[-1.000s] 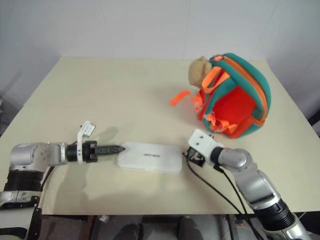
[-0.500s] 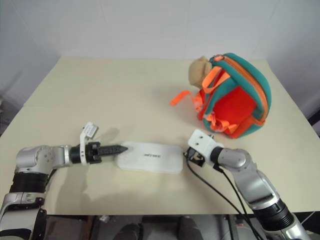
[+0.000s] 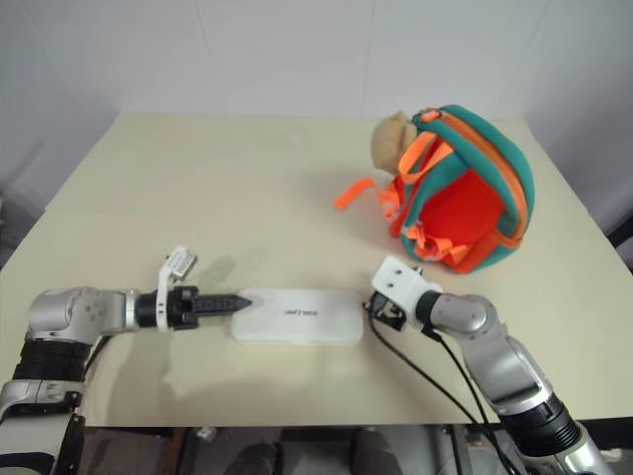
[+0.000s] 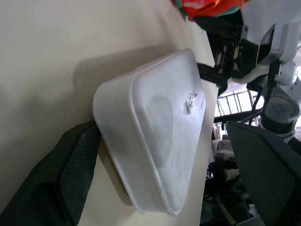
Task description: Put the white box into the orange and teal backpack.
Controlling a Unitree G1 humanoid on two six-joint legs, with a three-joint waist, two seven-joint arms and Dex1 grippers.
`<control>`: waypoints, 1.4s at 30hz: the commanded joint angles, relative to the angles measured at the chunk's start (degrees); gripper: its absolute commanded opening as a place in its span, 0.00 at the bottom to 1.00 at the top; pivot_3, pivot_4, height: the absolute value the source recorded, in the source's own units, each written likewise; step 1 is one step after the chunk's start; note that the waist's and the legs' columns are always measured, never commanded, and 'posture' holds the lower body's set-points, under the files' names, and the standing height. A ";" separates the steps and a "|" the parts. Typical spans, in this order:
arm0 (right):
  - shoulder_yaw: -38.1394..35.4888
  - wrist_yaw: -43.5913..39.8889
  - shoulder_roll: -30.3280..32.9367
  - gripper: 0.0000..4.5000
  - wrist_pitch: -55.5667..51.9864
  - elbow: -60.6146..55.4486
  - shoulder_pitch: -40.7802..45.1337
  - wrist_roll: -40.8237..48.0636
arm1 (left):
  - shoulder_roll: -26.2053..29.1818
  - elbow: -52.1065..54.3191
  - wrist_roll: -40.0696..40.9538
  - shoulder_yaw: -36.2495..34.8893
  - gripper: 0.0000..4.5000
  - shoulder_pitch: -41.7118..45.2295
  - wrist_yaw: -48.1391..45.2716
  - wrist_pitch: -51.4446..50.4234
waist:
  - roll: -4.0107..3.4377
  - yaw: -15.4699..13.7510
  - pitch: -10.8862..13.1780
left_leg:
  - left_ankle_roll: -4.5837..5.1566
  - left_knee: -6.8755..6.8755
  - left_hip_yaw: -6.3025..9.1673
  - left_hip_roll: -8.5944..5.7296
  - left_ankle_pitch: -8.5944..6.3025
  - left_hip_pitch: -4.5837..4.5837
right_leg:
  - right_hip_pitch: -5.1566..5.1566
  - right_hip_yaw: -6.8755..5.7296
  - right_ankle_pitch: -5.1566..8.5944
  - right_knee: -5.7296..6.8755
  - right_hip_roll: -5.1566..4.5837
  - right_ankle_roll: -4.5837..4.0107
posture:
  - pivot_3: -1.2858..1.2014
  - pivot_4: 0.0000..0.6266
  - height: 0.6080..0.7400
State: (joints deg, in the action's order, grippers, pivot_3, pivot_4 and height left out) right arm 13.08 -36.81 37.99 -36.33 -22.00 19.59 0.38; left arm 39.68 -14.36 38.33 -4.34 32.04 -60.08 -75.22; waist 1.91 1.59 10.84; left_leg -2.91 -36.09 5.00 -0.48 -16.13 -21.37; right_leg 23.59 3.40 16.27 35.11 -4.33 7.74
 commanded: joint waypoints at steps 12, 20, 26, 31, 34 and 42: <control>-0.48 0.11 -1.44 1.00 1.72 -0.92 0.11 -0.40 | 3.71 5.68 4.04 -0.36 1.00 -5.41 1.84 -6.85 | -0.01 0.02 0.00 | 0.00 0.03 -0.01 0.01 0.00 0.04 | -0.01 0.01 0.01 -0.01 0.00 -0.02 | 0.52 0.24 1.00; -0.30 -0.08 -2.06 1.00 1.90 0.15 1.06 -0.70 | -0.69 6.20 5.52 -3.75 1.00 -5.25 6.40 -8.27 | -0.01 -0.08 -0.01 | 0.00 0.01 -0.01 -0.01 0.00 0.06 | -0.05 0.01 0.01 0.00 -0.02 -0.02 | 0.52 0.24 1.00; -0.34 -0.39 -2.40 1.00 2.09 0.79 1.55 -1.10 | -5.43 7.03 6.44 -7.09 1.00 -4.44 10.54 -10.09 | -0.03 -0.56 -0.01 | -0.08 -0.04 0.08 -0.18 0.05 0.10 | -0.14 -0.02 -0.02 0.06 -0.18 0.03 | 0.52 0.24 1.00; -0.47 -0.73 -2.61 1.00 2.24 1.08 1.93 -1.30 | -10.41 8.73 6.85 -9.56 1.00 -4.85 14.48 -11.02 | -0.04 -1.16 -0.02 | -0.11 -0.06 0.13 -0.24 0.08 0.14 | -0.17 -0.02 -0.04 0.12 -0.21 0.06 | 0.52 0.24 1.00; -0.57 -1.04 -2.64 1.00 2.42 1.35 2.09 -1.56 | -11.42 9.45 6.65 -9.94 1.00 -5.29 15.76 -11.61 | -0.04 -1.50 -0.03 | -0.13 -0.06 0.15 -0.25 0.09 0.15 | -0.18 -0.03 -0.04 0.14 -0.21 0.06 | 0.52 0.24 1.00; -0.33 -1.41 -2.86 1.00 2.72 1.68 2.40 -1.90 | -14.56 10.52 7.20 -11.46 1.00 -5.02 17.84 -11.43 | -0.08 -1.53 -0.04 | -0.15 -0.06 0.18 -0.28 0.11 0.15 | -0.20 -0.05 -0.05 0.13 -0.24 0.06 | 0.52 0.24 1.00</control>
State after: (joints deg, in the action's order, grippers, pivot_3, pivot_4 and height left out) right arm 11.85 -36.89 36.26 -35.87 -17.72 20.84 -2.90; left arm 27.56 -4.64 43.65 -17.42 27.25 -42.67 -86.22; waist 1.84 0.06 10.80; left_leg -3.07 -36.16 5.18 -0.77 -16.02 -21.22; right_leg 23.39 3.36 16.22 35.24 -4.57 7.81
